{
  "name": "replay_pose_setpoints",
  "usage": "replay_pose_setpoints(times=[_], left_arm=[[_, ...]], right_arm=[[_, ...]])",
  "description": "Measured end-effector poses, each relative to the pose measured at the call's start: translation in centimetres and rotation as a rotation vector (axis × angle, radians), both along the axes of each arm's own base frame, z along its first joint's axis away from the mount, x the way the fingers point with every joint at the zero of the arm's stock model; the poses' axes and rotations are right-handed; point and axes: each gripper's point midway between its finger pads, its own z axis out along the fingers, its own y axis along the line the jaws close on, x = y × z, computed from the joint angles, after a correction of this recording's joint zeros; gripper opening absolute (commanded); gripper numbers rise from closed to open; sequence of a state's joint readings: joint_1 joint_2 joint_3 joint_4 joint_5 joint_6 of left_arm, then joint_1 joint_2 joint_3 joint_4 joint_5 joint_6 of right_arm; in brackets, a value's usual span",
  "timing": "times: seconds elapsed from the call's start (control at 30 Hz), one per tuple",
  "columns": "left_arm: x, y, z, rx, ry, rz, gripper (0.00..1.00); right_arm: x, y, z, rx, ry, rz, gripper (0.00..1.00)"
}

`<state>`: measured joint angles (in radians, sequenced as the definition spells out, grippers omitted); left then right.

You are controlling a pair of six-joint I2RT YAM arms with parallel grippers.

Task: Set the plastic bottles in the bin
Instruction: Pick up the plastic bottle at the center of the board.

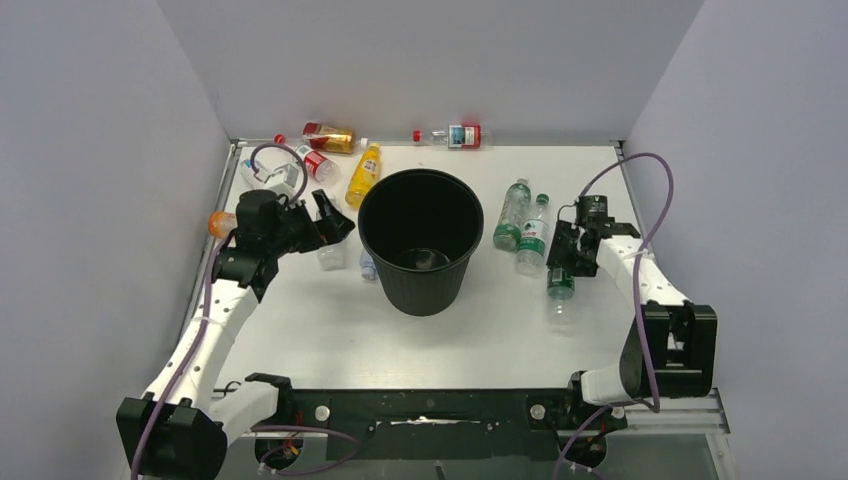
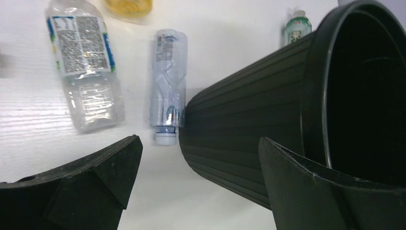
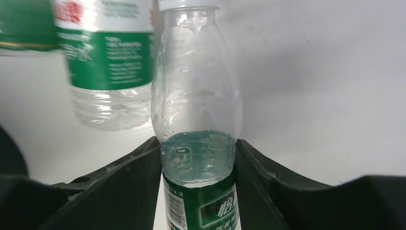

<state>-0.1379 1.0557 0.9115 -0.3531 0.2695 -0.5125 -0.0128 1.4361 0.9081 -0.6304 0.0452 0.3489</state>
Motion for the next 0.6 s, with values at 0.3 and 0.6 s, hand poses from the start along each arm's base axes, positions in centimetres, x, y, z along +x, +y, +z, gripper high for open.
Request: replay_pose_setpoints(times=[0.3,0.6], left_arm=[[-1.4,-2.2,-0.7,0.019,0.029,-0.073,0.95],[-1.7,-1.8,-2.1,0.046,0.058,-0.063,0.95]], right_arm=[[5.7,1.5,15.2,-0.007,-0.357,0.064,0.46],[8.5,10.5,30.5,0.112,-0.707,0.278,0.47]])
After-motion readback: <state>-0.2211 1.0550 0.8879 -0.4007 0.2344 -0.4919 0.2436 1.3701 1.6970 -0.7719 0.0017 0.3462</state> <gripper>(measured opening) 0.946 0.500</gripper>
